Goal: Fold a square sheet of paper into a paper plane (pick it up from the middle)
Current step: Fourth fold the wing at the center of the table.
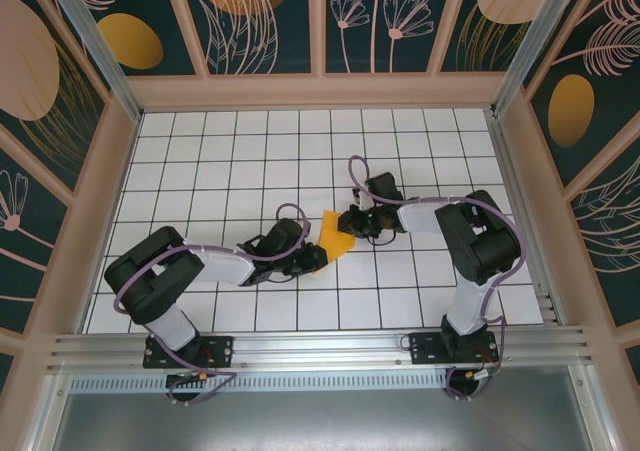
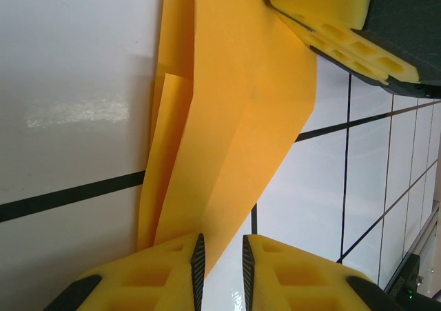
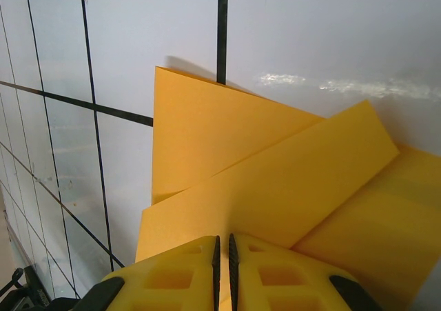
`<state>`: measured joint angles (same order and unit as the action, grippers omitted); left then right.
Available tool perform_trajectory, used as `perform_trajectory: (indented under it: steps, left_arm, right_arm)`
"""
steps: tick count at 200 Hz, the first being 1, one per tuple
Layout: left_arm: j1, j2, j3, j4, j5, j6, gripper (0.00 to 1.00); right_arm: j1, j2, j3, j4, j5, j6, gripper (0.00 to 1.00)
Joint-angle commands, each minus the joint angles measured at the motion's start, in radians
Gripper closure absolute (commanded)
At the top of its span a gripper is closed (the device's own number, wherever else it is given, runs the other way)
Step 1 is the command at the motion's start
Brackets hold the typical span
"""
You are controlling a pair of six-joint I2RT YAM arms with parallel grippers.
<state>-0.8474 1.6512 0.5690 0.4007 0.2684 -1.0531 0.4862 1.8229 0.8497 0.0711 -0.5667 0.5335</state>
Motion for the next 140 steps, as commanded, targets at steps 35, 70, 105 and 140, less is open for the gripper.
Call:
perform_trajectory:
  steps: [35,70,105,140]
  left_arm:
    - [-0.004,-0.005,-0.021,-0.045,-0.006,-0.018,0.74]
    - [-0.006,0.005,-0.046,-0.063,0.011,-0.017,0.74]
    - [-0.012,-0.024,-0.063,-0.136,0.007,-0.004,0.75]
    - [-0.018,-0.076,-0.090,-0.201,0.003,-0.006,0.73]
  right_arm:
    - [0.000,0.054,-0.011,-0.064,0.076,-0.010,0.84]
    - [0.000,0.058,-0.010,-0.064,0.077,-0.010,0.84]
    - [-0.001,0.059,-0.010,-0.069,0.079,-0.012,0.84]
    - [-0.001,0.064,-0.009,-0.071,0.080,-0.012,0.84]
